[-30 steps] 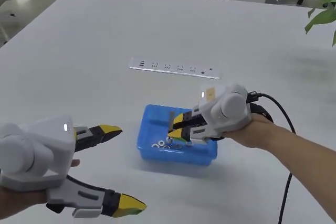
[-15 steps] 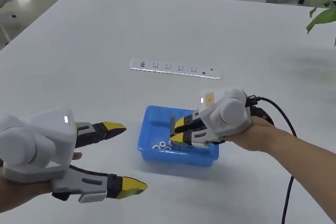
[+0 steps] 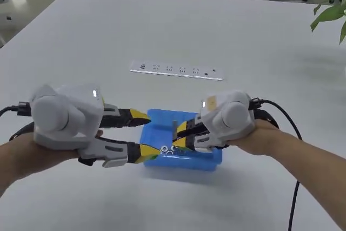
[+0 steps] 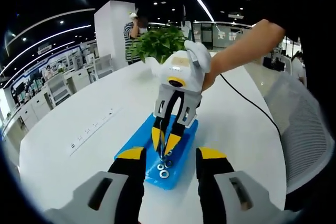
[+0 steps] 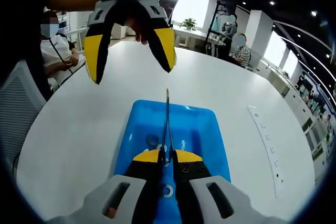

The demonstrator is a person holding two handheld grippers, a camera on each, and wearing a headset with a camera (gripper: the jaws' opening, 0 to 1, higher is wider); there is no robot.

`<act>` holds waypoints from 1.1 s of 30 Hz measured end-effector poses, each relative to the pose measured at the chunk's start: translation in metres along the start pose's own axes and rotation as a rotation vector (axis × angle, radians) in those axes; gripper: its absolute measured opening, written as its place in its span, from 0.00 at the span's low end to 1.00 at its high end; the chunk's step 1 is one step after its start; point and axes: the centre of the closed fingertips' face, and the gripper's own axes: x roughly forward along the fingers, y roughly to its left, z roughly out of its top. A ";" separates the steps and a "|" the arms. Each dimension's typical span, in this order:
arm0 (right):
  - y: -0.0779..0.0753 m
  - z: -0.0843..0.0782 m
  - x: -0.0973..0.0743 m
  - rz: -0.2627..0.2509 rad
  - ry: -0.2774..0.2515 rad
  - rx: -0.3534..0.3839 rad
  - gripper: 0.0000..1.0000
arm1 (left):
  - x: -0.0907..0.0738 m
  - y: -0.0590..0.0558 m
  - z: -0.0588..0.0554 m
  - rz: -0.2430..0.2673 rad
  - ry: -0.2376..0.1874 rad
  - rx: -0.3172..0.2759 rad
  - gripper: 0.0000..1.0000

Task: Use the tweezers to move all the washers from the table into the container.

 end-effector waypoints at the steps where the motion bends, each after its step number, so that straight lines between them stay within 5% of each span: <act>1: 0.000 0.000 0.000 0.000 0.001 -0.001 0.09 | 0.002 0.001 0.001 -0.004 0.000 0.000 0.40; 33: 0.002 0.000 -0.001 0.005 0.012 -0.024 0.10 | 0.042 0.003 0.010 -0.088 0.028 0.119 0.09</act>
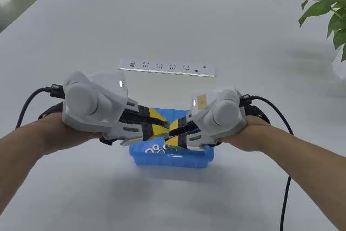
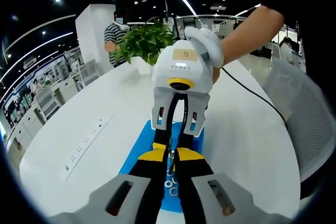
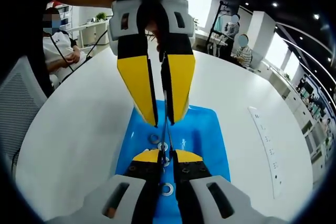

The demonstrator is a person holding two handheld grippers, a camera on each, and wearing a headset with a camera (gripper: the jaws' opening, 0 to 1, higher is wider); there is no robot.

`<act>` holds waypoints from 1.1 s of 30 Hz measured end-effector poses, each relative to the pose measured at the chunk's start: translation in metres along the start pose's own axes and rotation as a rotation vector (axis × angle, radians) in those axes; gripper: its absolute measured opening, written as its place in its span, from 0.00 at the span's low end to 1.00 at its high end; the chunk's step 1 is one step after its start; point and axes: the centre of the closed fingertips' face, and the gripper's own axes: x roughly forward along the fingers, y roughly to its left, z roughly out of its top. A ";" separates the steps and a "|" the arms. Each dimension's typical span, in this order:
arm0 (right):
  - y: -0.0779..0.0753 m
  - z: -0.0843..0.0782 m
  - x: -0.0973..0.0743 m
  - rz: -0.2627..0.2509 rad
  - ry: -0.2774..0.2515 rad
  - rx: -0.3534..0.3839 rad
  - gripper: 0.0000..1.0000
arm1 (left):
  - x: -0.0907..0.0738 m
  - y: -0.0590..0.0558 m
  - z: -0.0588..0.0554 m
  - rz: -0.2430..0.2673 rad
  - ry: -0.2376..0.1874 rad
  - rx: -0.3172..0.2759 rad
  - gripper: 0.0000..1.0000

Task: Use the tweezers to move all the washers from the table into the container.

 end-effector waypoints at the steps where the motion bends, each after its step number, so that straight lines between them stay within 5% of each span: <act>1: 0.000 0.000 0.000 0.001 0.001 -0.002 0.10 | 0.001 0.000 0.000 0.001 0.002 0.004 0.09; 18: 0.001 0.000 -0.001 0.005 0.007 -0.019 0.11 | -0.001 -0.002 0.003 -0.003 0.012 0.022 0.06; 33: 0.004 0.012 -0.014 -0.004 -0.012 -0.015 0.11 | -0.010 -0.006 0.018 -0.019 -0.004 0.044 0.06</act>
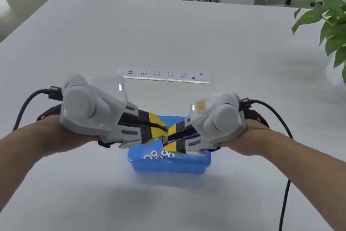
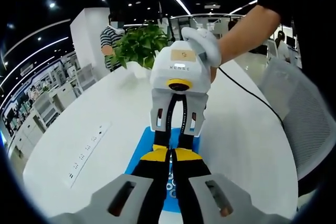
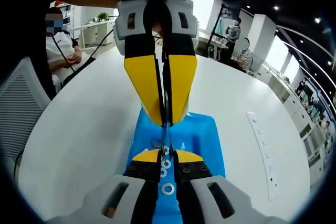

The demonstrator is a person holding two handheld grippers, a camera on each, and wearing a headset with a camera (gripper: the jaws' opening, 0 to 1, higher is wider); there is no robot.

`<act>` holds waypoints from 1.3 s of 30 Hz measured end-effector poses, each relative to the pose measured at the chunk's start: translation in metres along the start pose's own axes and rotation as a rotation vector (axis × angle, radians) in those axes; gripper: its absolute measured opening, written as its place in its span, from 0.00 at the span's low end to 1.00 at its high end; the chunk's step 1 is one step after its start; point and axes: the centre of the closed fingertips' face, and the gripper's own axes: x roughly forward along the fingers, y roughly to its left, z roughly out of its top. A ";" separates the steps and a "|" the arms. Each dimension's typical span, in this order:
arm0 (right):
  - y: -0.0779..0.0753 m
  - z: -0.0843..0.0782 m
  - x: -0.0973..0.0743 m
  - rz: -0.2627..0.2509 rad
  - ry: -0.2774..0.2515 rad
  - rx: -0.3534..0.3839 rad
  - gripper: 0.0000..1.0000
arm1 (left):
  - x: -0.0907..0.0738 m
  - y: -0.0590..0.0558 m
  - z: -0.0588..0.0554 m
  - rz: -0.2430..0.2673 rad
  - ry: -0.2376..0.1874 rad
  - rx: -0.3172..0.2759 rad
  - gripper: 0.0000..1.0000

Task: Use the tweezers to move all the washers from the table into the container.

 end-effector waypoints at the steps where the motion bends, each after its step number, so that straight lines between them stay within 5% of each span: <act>1: 0.000 0.001 -0.002 -0.003 -0.002 0.003 0.10 | -0.001 0.000 0.002 -0.002 -0.001 0.002 0.06; 26: 0.020 0.036 -0.040 -0.055 -0.014 0.027 0.07 | -0.030 -0.022 0.042 -0.041 -0.067 0.043 0.05; 39: 0.046 0.037 -0.047 -0.040 0.037 0.018 0.07 | -0.042 -0.046 0.037 -0.074 -0.054 0.046 0.05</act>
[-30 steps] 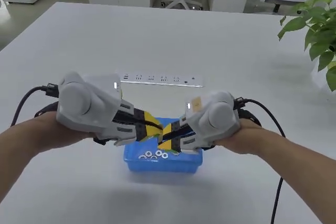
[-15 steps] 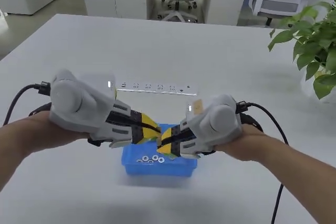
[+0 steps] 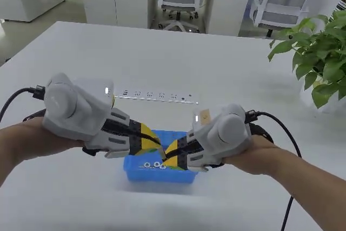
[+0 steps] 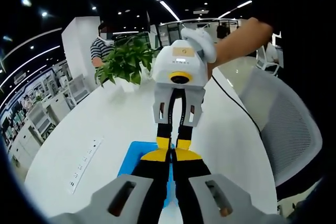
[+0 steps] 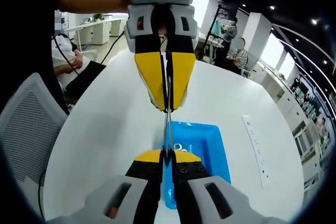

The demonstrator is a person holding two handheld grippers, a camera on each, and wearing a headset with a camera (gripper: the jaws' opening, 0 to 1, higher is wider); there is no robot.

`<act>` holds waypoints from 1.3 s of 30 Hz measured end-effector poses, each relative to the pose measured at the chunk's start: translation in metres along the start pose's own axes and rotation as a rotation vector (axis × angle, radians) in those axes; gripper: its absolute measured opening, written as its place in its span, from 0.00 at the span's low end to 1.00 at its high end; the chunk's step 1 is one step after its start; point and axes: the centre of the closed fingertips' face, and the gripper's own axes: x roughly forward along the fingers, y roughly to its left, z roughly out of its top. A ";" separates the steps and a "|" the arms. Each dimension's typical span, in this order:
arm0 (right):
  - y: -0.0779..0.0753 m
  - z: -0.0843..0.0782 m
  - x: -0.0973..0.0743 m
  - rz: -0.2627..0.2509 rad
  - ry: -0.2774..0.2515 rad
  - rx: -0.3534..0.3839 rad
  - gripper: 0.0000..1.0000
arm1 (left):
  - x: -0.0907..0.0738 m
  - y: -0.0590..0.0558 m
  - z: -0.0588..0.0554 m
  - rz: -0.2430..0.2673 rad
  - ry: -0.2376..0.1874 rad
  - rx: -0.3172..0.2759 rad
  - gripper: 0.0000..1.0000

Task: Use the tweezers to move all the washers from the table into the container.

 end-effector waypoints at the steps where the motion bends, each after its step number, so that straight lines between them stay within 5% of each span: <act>1: 0.002 0.000 0.000 0.002 0.005 -0.003 0.07 | -0.001 -0.002 -0.002 -0.002 0.002 -0.002 0.05; 18: 0.030 -0.012 0.004 0.041 0.061 -0.016 0.07 | -0.003 -0.027 -0.040 -0.032 0.092 -0.023 0.05; 39: 0.050 -0.043 0.025 0.055 0.116 0.008 0.07 | 0.020 -0.044 -0.093 -0.067 0.237 -0.024 0.05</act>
